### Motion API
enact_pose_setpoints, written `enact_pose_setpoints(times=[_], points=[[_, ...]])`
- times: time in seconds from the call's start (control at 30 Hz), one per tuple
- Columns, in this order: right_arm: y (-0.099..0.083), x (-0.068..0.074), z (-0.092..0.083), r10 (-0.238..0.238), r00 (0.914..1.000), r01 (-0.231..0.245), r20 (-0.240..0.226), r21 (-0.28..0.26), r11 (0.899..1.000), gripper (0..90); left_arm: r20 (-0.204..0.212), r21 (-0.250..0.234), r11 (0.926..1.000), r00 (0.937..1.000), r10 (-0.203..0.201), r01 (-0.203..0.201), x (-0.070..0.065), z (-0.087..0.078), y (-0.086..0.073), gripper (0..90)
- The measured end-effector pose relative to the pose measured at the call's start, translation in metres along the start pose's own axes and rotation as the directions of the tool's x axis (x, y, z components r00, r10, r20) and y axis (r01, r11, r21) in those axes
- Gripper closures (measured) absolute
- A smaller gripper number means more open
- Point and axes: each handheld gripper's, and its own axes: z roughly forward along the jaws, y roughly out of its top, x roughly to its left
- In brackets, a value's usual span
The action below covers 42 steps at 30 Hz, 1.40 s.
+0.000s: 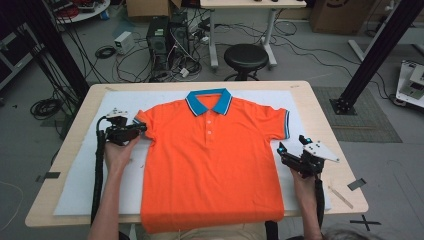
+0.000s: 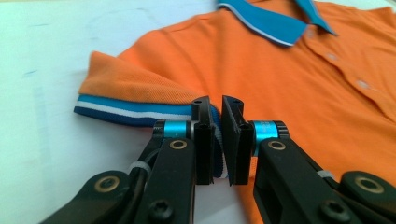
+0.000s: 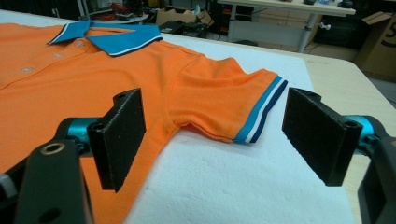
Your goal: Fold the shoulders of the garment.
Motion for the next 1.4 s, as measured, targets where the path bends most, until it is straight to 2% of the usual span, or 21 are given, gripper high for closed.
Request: enact_pose_setpoints(times=[0.1,0.17,0.27,0.4,0.43,0.47,0.6,0.67,0.7,0.8,0.87,0.93,1.03,1.1,1.13,1.17,1.2,1.23,1.27,1.37,1.4], points=[[0.000,0.000,0.000,-0.006,1.0000,0.006,0.001,0.000,1.000,22.0,0.013,0.013,0.9987,0.9987,0.049,-0.049,-0.016,0.012,-0.001,83.1],[0.000,0.000,0.000,-0.003,1.0000,0.003,0.000,-0.001,1.000,22.0,0.022,0.015,0.9984,0.9983,0.055,-0.055,-0.020,0.016,-0.002,83.1],[0.000,0.000,0.000,-0.004,1.0000,0.004,0.001,0.002,1.000,22.0,0.060,0.026,0.9973,0.9960,0.067,-0.069,-0.029,0.025,-0.005,83.1],[0.000,0.001,0.000,-0.004,1.0000,0.004,0.002,0.002,1.000,22.0,0.090,0.045,0.9917,0.9891,0.116,-0.121,-0.044,0.036,-0.010,83.0],[0.000,0.001,0.000,-0.004,1.0000,0.004,0.002,0.002,1.000,22.0,0.090,0.045,0.9917,0.9891,0.116,-0.121,-0.044,0.036,-0.010,83.0],[0.000,0.001,0.000,-0.008,1.0000,0.008,0.003,0.002,1.000,22.0,0.096,0.054,0.9877,0.9853,0.141,-0.147,-0.049,0.039,-0.011,83.0],[0.000,0.001,0.000,0.000,1.0000,0.000,0.003,0.008,1.000,22.0,0.101,0.047,0.9864,0.9831,0.152,-0.158,-0.053,0.038,-0.011,82.8],[0.000,0.001,0.000,0.000,1.0000,0.000,0.003,0.009,1.000,21.9,0.107,0.047,0.9827,0.9790,0.173,-0.179,-0.055,0.037,-0.010,82.8],[0.000,0.001,0.000,-0.008,1.0000,0.008,0.002,0.007,1.000,22.0,0.117,0.042,0.9793,0.9744,0.192,-0.198,-0.058,0.035,-0.010,82.7],[0.000,0.001,0.000,-0.010,1.0000,0.010,0.002,0.006,1.000,22.0,0.118,0.031,0.9765,0.9710,0.208,-0.213,-0.060,0.032,-0.008,82.7],[0.000,0.001,0.001,-0.010,1.0000,0.010,0.002,0.006,1.000,22.0,0.125,0.016,0.9787,0.9715,0.201,-0.205,-0.061,0.032,-0.008,82.7],[0.000,0.002,0.000,-0.005,1.0000,0.005,0.002,0.010,1.000,22.0,0.135,0.032,0.9797,0.9722,0.192,-0.198,-0.061,0.034,-0.008,82.6],[0.000,0.002,0.001,-0.005,1.0000,0.005,0.001,0.010,1.000,22.0,0.142,0.053,0.9750,0.9681,0.207,-0.216,-0.063,0.037,-0.010,82.1],[0.000,0.002,0.001,-0.005,1.0000,0.005,0.001,0.010,1.000,21.9,0.165,0.043,0.9756,0.9645,0.206,-0.215,-0.065,0.037,-0.010,81.8],[0.000,0.002,0.001,-0.005,1.0000,0.005,0.002,0.010,1.000,22.0,0.198,0.043,0.9763,0.9597,0.200,-0.212,-0.067,0.037,-0.010,80.2],[0.000,0.002,0.001,-0.005,1.0000,0.005,0.002,0.010,1.000,22.0,0.198,0.043,0.9763,0.9597,0.200,-0.212,-0.067,0.037,-0.010,79.0],[0.000,0.001,0.001,-0.011,0.9999,0.011,0.004,0.008,1.000,22.0,0.212,0.057,0.9704,0.9527,0.218,-0.235,-0.068,0.038,-0.010,78.0],[0.000,0.001,0.001,-0.012,0.9999,0.012,0.005,0.007,1.000,21.9,0.212,0.057,0.9704,0.9527,0.218,-0.235,-0.068,0.038,-0.010,76.3],[0.000,0.002,0.001,-0.011,0.9999,0.011,0.005,0.007,1.000,21.9,0.225,0.061,0.9662,0.9467,0.231,-0.250,-0.070,0.037,-0.010,74.8],[0.000,0.002,0.000,-0.011,0.9999,0.011,0.006,0.009,1.000,22.0,0.221,0.056,0.9654,0.9460,0.237,-0.255,-0.071,0.034,-0.007,71.6],[0.000,0.002,0.001,-0.011,0.9999,0.011,0.005,0.009,1.000,22.0,0.202,0.038,0.9688,0.9514,0.232,-0.245,-0.070,0.028,-0.003,71.5]])
